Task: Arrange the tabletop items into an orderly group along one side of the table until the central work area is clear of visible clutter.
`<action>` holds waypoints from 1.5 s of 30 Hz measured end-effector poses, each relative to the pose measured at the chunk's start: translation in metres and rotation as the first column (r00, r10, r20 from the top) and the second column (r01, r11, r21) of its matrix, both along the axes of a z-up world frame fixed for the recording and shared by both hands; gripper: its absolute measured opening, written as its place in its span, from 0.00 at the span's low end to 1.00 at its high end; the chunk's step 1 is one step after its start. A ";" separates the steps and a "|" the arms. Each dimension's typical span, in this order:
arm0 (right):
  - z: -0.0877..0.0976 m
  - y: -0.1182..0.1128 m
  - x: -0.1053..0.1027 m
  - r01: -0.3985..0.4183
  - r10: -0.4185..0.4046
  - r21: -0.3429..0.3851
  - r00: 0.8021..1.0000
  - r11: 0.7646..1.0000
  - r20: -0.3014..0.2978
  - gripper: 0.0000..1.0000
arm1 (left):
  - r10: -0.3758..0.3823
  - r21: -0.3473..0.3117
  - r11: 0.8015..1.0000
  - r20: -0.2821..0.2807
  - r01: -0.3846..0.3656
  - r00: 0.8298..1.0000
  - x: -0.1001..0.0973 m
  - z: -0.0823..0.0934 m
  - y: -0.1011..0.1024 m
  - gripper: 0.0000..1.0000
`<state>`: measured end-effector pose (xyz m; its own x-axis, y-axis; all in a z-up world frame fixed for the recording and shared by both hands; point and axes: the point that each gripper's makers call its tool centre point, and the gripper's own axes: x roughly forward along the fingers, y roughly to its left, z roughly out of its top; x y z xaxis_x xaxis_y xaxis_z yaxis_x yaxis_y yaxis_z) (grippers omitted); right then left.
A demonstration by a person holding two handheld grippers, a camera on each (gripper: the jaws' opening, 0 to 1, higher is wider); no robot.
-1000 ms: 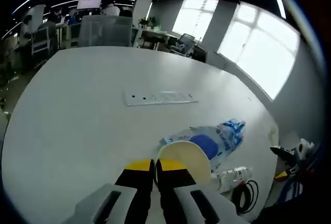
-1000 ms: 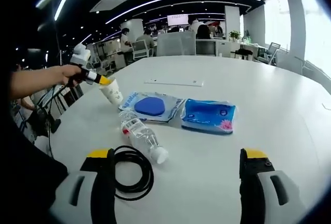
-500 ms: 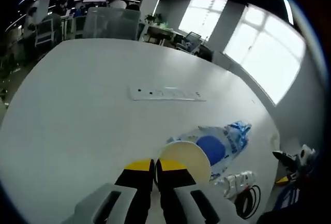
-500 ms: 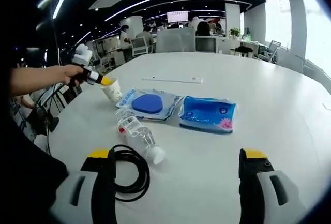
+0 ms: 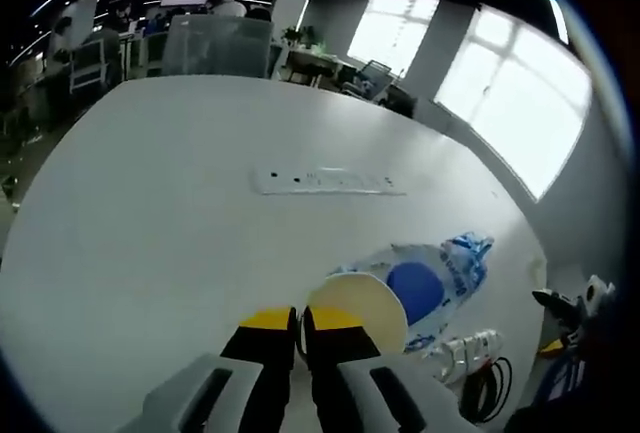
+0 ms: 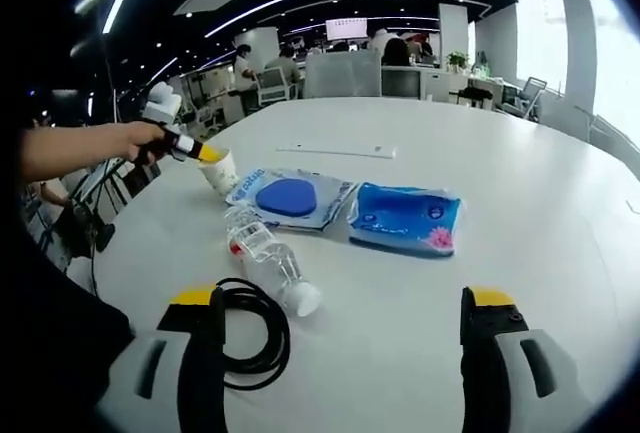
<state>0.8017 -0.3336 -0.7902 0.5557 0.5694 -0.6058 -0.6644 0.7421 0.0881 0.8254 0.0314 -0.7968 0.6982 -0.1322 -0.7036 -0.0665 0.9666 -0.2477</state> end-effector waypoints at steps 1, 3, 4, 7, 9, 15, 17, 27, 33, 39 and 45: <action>0.000 0.000 0.000 -0.001 0.001 0.000 1.000 1.000 -0.001 0.94 | -0.001 0.001 1.000 0.002 0.001 1.000 0.000 0.001 0.000 0.06; 0.000 0.000 0.000 -0.002 0.002 0.000 1.000 1.000 0.002 0.94 | -0.003 -0.001 1.000 0.012 0.003 1.000 0.000 0.003 0.000 0.10; 0.000 0.000 0.001 -0.001 0.001 0.000 1.000 1.000 0.001 0.94 | -0.003 -0.009 1.000 0.024 0.003 1.000 0.003 0.004 0.000 0.11; 0.000 0.000 0.001 0.000 0.000 0.001 1.000 1.000 0.001 0.94 | -0.006 -0.016 1.000 0.016 0.006 1.000 0.004 0.002 -0.002 0.10; 0.000 0.000 0.000 -0.001 0.001 0.000 1.000 1.000 0.002 0.94 | -0.006 -0.009 1.000 0.013 0.006 1.000 0.005 0.001 -0.003 0.08; 0.000 -0.004 0.001 0.009 -0.009 0.002 1.000 1.000 0.001 0.94 | -0.022 -0.006 1.000 0.005 0.022 1.000 0.008 -0.004 -0.006 0.06; -0.001 -0.005 0.001 0.012 -0.012 0.002 1.000 1.000 0.001 0.94 | -0.022 -0.004 1.000 0.005 0.022 1.000 0.009 -0.004 -0.006 0.08; 0.003 -0.001 0.003 -0.006 0.005 0.028 1.000 1.000 0.017 0.94 | -0.069 0.070 0.996 0.080 0.064 0.994 0.009 0.018 -0.003 0.32; 0.004 0.003 0.007 -0.018 0.018 0.035 1.000 0.999 0.020 0.94 | -0.197 0.176 0.970 0.161 0.168 0.967 0.013 0.039 -0.012 0.51; 0.003 0.006 0.009 -0.042 0.041 0.032 0.999 0.999 0.032 0.94 | -0.350 0.251 0.920 0.173 0.302 0.921 0.004 0.051 -0.046 0.65; 0.005 0.013 0.016 -0.097 0.095 0.022 0.992 0.995 0.082 0.91 | -0.528 0.316 0.829 0.165 0.462 0.833 -0.006 0.046 -0.089 0.76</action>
